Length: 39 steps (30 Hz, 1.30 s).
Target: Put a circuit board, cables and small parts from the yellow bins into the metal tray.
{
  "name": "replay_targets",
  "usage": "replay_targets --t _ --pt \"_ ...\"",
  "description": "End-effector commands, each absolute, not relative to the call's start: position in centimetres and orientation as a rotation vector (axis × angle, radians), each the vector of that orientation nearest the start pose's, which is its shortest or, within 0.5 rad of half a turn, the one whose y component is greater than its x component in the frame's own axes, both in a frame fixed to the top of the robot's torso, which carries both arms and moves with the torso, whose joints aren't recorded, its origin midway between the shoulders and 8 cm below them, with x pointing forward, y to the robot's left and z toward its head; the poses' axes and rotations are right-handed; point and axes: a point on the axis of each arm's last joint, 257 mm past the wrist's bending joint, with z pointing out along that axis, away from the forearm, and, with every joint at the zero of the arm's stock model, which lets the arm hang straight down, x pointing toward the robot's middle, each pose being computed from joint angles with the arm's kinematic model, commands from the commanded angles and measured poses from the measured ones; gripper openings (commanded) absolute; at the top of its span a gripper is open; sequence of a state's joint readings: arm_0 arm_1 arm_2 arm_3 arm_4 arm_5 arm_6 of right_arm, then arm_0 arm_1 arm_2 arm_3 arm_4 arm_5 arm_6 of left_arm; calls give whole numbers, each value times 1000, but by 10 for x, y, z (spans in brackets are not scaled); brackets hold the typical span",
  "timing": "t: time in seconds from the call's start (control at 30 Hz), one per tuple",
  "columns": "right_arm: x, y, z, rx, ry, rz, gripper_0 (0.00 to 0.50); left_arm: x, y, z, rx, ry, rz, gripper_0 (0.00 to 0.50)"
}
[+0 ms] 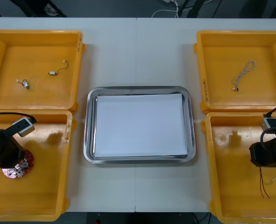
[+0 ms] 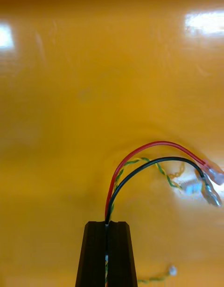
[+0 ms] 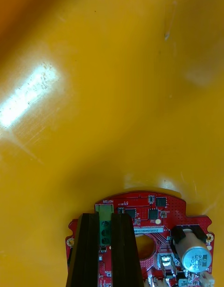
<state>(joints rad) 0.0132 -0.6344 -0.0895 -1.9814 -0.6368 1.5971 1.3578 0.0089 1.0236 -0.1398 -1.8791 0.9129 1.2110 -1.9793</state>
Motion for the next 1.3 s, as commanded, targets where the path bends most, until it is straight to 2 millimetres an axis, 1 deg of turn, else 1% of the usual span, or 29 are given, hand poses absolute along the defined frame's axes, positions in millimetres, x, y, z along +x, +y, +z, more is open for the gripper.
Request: replay_targets --t 0.03,0.13,0.3,0.4,0.47,0.53,0.67,0.8,0.9,1.0,1.13,1.2,1.3 --pt "380 -360 -261 -1 2734 11 0 375 401 -308 1142 2532 227 0" --pt "380 -364 -245 -4 2739 -3 0 375 406 -301 1136 2548 238 0" --pt "379 -366 -217 -25 2749 -18 0 372 411 -281 1126 2579 248 0" --pt "389 -363 -198 -40 2707 -8 0 371 413 -272 1113 2590 251 0" --pt "400 -360 -181 -58 2662 3 0 372 413 -263 1100 2590 252 0" --pt "405 -359 -172 -63 2637 7 0 374 412 -257 1090 2592 250 0" --pt "412 -357 -158 -83 2606 15 0 376 410 -245 1068 2602 244 0" --pt "416 -361 -144 -115 2584 -4 0 378 408 -231 1034 2605 238 0" --pt "415 -365 -136 -136 2583 -19 0 378 405 -222 1021 2613 237 0" --pt "411 -374 -123 -169 2584 -47 0 374 403 -211 1003 2632 243 0" --pt "407 -380 -108 -184 2571 -36 0 372 398 -198 991 2635 259 0" --pt "406 -382 -105 -193 2572 -44 0 371 396 -195 991 2640 265 0" --pt "402 -389 -94 -223 2572 -71 0 369 389 -185 980 2644 289 0"
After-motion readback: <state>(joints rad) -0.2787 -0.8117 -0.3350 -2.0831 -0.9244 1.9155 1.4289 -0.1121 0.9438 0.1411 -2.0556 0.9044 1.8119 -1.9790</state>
